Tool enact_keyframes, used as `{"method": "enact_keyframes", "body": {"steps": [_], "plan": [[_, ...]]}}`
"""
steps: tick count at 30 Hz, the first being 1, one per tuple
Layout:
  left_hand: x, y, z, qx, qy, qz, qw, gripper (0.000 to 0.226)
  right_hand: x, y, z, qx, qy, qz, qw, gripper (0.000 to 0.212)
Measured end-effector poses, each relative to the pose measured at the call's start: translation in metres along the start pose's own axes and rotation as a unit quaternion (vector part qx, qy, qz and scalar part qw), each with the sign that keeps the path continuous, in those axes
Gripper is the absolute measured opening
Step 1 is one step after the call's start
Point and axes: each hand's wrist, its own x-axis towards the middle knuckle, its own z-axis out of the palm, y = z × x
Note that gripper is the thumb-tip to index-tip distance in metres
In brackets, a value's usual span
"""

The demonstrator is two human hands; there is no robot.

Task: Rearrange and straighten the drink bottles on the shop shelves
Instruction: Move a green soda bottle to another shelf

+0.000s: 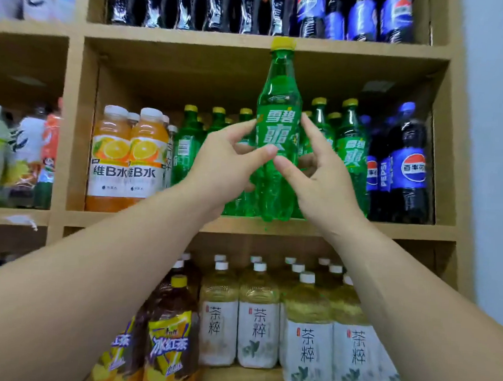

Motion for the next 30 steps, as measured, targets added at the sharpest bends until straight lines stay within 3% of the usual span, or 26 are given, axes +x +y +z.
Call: {"method": "enact_keyframes", "body": {"steps": [5, 11, 20, 22, 24, 27, 30], "plan": [[0.02, -0.016, 0.015, 0.006, 0.002, -0.069, 0.998, 0.061, 0.012, 0.02, 0.007, 0.02, -0.043, 0.039, 0.998, 0.08], [0.022, -0.046, 0.025, 0.04, -0.011, -0.071, 0.997, 0.072, 0.007, 0.046, 0.003, 0.021, -0.066, 0.066, 0.995, 0.086], [0.031, -0.073, 0.044, 0.149, -0.012, -0.093, 0.984, 0.091, -0.003, 0.064, 0.007, -0.186, -0.105, 0.055, 0.975, 0.071], [0.035, -0.074, 0.045, 0.15, -0.016, -0.101, 0.983, 0.09, -0.005, 0.067, 0.006, -0.201, -0.084, 0.029, 0.976, 0.06], [0.037, -0.075, 0.045, 0.15, -0.021, -0.105, 0.983, 0.09, -0.006, 0.071, -0.001, -0.236, -0.002, -0.004, 0.972, 0.051], [0.039, -0.076, 0.048, 0.145, -0.021, -0.11, 0.983, 0.09, -0.005, 0.076, -0.016, -0.339, 0.125, 0.026, 0.932, 0.061], [0.041, -0.077, 0.052, 0.153, -0.022, -0.107, 0.982, 0.091, -0.002, 0.084, -0.027, -0.328, 0.082, 0.111, 0.935, 0.077]]}}
